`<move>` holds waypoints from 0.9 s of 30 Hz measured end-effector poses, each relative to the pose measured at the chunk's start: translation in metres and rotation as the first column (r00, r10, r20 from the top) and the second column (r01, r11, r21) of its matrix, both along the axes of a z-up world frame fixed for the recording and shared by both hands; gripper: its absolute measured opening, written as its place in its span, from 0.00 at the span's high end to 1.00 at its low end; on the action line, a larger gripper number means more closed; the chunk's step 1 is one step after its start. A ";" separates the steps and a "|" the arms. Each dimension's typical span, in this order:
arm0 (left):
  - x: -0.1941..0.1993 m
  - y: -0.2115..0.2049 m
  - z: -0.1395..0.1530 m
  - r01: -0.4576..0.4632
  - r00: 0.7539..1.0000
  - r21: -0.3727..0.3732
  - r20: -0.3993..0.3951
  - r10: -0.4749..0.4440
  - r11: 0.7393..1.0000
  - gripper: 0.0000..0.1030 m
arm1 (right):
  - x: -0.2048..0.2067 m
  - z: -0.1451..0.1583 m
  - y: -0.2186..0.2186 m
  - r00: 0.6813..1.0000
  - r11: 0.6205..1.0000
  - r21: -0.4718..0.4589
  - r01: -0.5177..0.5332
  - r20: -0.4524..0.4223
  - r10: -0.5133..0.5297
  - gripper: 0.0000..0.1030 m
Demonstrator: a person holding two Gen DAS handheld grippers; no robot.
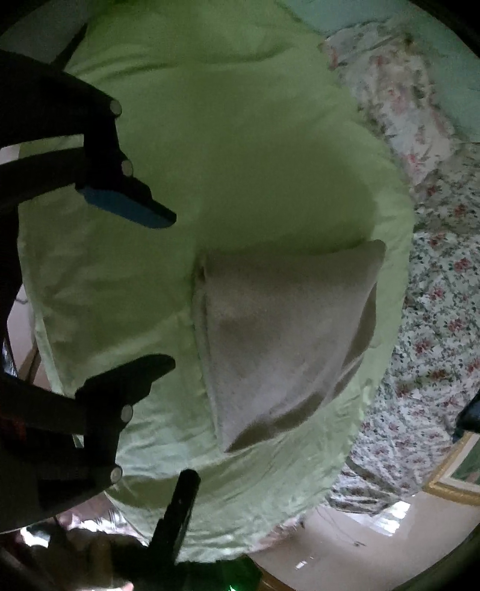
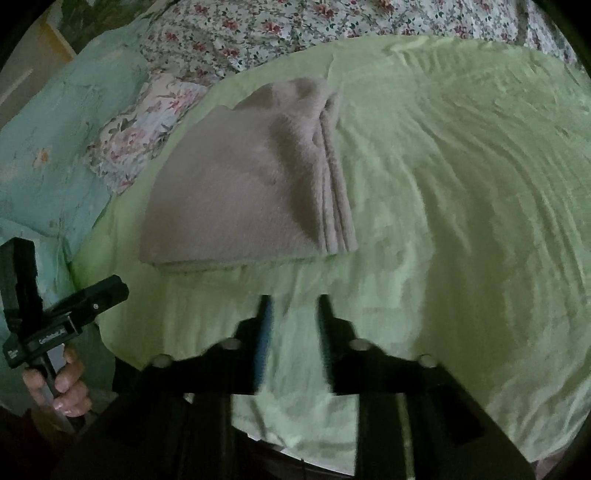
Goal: Fold small clothes
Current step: 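Open both grippers and lift them away from the folded sweater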
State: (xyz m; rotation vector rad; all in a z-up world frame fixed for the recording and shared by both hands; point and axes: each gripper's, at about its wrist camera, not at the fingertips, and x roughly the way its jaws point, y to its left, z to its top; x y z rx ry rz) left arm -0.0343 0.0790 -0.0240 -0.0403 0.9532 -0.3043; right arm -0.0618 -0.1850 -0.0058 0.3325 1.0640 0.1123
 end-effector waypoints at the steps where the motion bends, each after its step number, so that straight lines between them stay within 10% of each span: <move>1: -0.003 -0.001 0.001 0.003 1.000 0.015 0.007 -0.003 1.000 0.20 | -0.002 0.001 -0.001 1.000 1.000 -0.006 -0.002 0.002 0.002 0.58; 27: -0.014 -0.011 0.007 -0.015 1.000 0.138 0.015 0.013 0.990 0.06 | -0.020 0.014 0.008 1.000 0.995 -0.102 -0.013 0.003 0.014 0.27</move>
